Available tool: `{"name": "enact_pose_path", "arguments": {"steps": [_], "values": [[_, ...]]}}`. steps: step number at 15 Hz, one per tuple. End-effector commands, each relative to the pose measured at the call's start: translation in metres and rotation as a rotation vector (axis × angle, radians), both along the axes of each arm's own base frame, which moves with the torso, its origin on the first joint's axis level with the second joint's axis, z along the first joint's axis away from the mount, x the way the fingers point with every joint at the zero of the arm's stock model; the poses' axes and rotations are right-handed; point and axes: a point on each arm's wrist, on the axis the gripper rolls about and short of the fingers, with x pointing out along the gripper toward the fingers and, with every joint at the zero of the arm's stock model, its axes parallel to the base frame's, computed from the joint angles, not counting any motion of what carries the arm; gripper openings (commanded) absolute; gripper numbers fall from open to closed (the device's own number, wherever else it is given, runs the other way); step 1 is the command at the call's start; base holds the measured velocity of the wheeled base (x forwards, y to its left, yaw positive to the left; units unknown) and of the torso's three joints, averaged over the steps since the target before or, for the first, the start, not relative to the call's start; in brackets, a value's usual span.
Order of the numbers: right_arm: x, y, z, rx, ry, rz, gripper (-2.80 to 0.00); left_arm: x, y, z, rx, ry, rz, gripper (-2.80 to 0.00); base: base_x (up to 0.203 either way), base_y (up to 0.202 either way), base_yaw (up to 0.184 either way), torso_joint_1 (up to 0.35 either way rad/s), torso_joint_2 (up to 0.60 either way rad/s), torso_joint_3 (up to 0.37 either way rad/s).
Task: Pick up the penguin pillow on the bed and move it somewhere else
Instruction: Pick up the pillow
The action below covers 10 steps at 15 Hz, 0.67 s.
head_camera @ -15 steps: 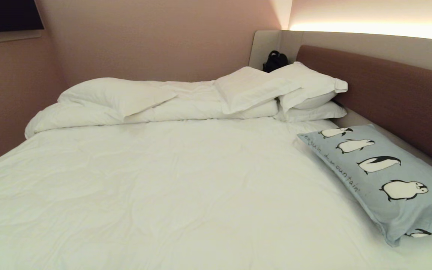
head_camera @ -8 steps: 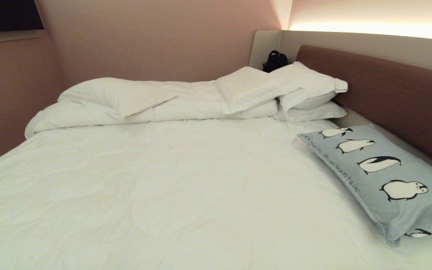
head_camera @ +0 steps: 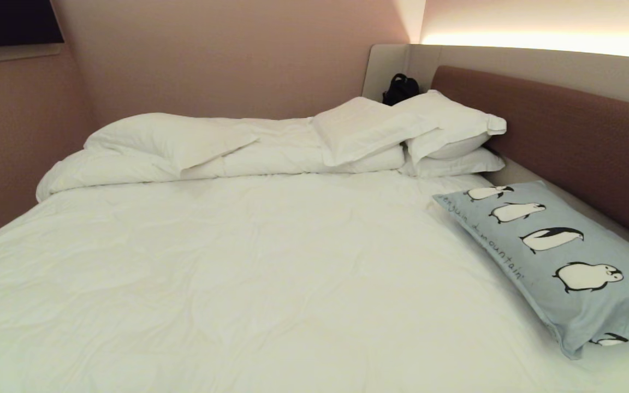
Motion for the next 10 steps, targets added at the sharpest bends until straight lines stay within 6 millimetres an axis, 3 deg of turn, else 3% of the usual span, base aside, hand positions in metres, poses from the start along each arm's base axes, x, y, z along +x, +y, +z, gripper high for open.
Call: {"name": "enact_pose_path", "arguments": {"steps": [1,10], "values": [[0.0,0.0,0.0001,0.0,-0.001,0.0,-2.8,0.0,0.0,0.0,0.0,0.0,0.001,-2.8,0.0,0.0,0.0,0.0,0.0,0.0],[0.0,0.0,0.0,0.0,-0.001,-0.001,-2.8,0.0,0.0,0.0,-0.002,0.0,0.001,-2.8,0.0,0.0,0.0,0.0,0.0,0.0]]}}
